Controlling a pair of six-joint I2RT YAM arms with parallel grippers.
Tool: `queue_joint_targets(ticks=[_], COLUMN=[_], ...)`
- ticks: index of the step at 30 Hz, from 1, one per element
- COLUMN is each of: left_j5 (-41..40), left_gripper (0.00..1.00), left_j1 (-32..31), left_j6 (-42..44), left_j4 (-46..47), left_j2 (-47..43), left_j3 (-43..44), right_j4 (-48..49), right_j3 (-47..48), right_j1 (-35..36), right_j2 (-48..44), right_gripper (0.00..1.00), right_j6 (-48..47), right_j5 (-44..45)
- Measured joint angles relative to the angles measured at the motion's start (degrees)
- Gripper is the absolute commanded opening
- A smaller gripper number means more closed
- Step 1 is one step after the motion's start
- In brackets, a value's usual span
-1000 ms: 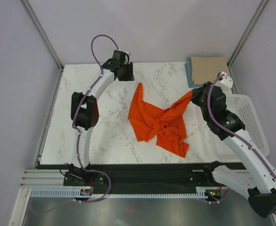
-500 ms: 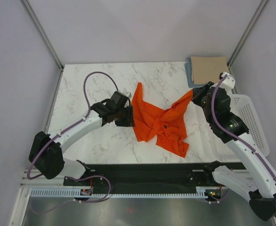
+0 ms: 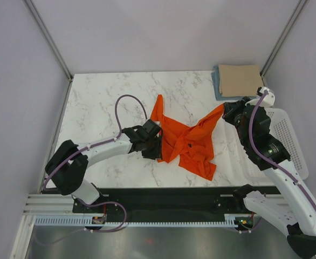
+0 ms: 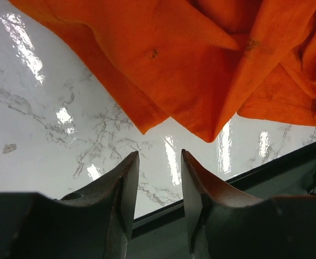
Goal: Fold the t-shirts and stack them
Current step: Flatten the tshirt out
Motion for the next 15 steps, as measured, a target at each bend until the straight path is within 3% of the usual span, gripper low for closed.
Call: queue_joint_targets(ticks=[12, 15], left_j5=[-0.3, -0.7], left_gripper=[0.38, 0.26], left_j1=[-0.5, -0.5], left_j6=[-0.1, 0.0], left_j4=[2.4, 2.5], left_j2=[8.1, 8.3], left_j3=[-0.2, -0.1], right_j4=[0.0, 0.0], right_j3=[-0.3, -0.4], right_j1=[0.0, 0.0], right_j2=[-0.1, -0.1], right_gripper=[0.00, 0.00], right_j6=[0.1, 0.1], right_j5=[-0.1, -0.1])
